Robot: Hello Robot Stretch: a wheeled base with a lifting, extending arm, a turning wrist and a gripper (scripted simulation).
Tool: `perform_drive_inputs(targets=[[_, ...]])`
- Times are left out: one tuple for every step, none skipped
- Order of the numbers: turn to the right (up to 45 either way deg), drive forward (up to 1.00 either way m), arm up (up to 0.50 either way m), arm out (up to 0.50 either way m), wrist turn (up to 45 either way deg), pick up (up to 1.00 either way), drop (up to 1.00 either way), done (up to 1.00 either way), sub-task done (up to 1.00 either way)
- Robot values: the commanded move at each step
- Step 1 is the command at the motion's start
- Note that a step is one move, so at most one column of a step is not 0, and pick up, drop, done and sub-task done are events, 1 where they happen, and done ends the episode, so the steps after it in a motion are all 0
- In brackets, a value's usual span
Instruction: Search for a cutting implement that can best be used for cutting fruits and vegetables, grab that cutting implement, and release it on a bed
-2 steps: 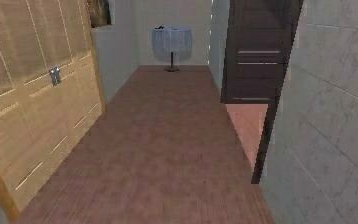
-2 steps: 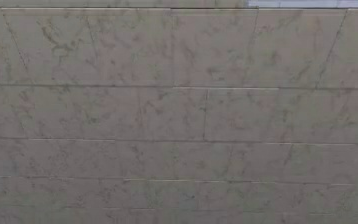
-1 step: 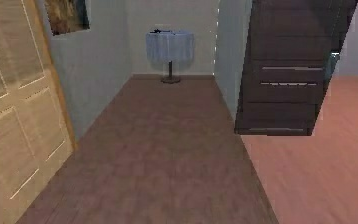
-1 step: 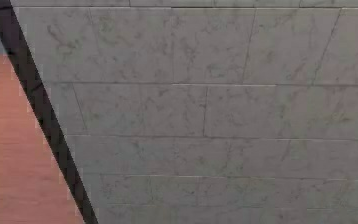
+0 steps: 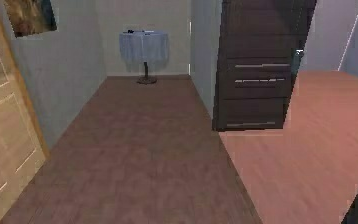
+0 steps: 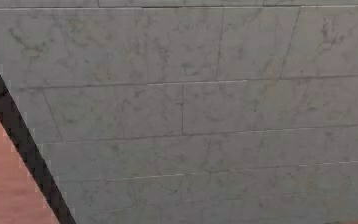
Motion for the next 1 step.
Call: perform_drive_inputs(targets=[[0.0, 0.7, 0.0, 0.0, 0.0, 0.0, 0.0, 0.0, 0.0]])
